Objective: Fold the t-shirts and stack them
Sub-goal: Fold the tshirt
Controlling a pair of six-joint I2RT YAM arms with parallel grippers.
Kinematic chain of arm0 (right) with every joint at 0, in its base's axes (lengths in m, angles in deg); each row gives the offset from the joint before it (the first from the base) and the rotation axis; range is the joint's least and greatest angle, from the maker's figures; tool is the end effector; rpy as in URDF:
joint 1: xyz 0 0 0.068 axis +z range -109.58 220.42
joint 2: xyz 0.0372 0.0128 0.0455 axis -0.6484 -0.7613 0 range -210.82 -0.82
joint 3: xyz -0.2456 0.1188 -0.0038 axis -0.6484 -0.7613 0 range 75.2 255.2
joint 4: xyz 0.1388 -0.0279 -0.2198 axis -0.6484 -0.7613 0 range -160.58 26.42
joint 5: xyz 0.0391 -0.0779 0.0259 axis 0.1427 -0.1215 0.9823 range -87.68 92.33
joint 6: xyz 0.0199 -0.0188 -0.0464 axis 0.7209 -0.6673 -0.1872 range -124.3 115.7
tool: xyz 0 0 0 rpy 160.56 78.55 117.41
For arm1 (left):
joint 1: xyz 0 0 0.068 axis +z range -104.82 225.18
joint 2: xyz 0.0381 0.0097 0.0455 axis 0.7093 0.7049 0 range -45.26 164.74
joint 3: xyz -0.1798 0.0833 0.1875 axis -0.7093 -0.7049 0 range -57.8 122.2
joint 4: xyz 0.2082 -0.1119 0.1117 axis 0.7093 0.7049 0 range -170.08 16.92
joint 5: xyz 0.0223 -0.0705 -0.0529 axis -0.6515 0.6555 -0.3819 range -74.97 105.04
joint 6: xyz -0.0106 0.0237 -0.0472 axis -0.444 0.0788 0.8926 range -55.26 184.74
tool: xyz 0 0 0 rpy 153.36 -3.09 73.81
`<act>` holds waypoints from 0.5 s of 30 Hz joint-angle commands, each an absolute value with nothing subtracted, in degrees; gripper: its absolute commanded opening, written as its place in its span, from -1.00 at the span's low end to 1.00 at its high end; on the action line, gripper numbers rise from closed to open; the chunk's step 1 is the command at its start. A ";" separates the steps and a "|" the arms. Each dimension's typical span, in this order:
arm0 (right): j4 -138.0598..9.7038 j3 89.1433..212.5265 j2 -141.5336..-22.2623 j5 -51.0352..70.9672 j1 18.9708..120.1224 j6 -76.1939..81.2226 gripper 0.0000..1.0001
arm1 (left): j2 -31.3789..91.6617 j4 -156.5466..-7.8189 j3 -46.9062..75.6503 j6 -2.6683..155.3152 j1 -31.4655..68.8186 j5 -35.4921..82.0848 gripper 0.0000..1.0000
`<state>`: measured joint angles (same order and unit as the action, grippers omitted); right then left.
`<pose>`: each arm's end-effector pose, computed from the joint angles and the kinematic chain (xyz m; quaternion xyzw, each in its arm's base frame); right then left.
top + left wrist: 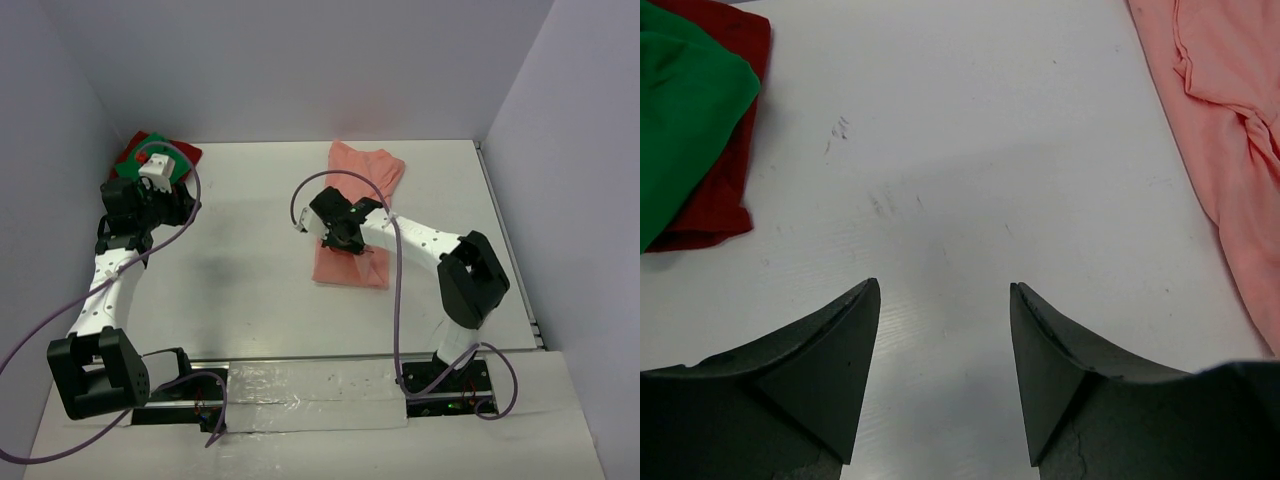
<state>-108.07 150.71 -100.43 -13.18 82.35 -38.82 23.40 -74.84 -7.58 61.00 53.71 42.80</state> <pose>0.2681 0.2279 0.2278 -0.5827 0.7804 -0.1204 0.1922 0.2713 0.0239 0.2965 0.0972 0.8175 -0.1429 0.5494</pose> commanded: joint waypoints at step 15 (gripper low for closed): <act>-99.88 164.66 -111.03 -18.06 75.67 -42.62 -1.00 | 21.36 -73.40 -6.91 59.21 53.97 44.92 0.27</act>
